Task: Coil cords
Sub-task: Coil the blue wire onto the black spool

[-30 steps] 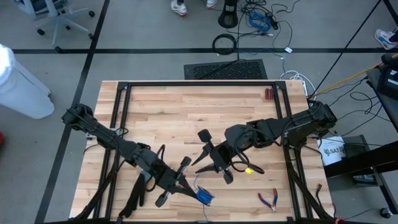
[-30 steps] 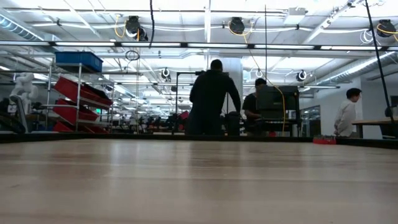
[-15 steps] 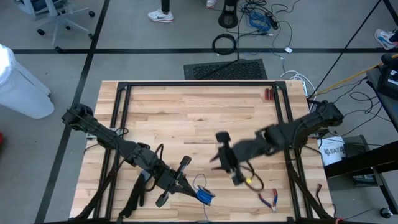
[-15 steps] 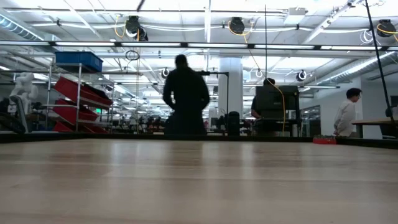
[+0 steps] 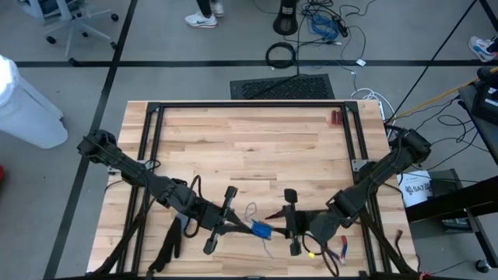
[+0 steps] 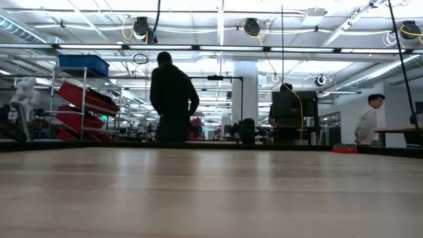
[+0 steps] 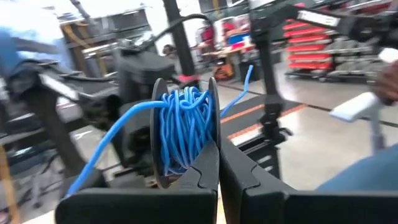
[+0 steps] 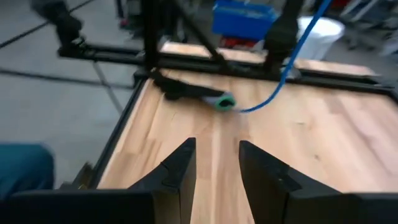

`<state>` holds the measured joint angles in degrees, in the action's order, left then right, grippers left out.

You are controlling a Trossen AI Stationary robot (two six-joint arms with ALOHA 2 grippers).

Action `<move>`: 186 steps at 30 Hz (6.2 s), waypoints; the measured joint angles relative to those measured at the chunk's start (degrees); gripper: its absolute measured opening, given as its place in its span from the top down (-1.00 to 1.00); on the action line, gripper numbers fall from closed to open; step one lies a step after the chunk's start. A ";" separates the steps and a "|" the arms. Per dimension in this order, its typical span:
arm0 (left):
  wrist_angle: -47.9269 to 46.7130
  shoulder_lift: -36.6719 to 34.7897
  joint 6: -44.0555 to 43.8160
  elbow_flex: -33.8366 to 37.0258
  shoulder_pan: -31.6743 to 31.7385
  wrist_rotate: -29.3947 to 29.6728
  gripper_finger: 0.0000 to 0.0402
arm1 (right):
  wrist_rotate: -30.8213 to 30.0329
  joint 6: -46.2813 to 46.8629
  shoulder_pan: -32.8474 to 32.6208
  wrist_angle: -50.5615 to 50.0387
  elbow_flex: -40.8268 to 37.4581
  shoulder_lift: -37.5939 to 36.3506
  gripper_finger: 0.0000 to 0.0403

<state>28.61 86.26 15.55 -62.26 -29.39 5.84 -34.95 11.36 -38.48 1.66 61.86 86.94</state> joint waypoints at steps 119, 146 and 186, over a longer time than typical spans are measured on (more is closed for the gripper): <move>-23.01 -1.49 -12.08 0.00 -0.31 10.04 1.00 | -0.80 18.49 -11.32 -23.38 -0.58 -9.76 1.00; -19.86 -1.46 -12.26 0.00 1.57 6.33 1.00 | 6.55 -24.62 1.75 -15.24 9.97 -9.18 1.00; -10.91 2.19 -10.14 -0.02 5.38 -9.12 1.00 | 26.12 -38.17 12.61 -8.65 9.97 -5.30 0.92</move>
<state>17.70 88.44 5.41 -62.28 -24.01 -3.28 -8.83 -26.81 -25.87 -6.99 71.83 81.64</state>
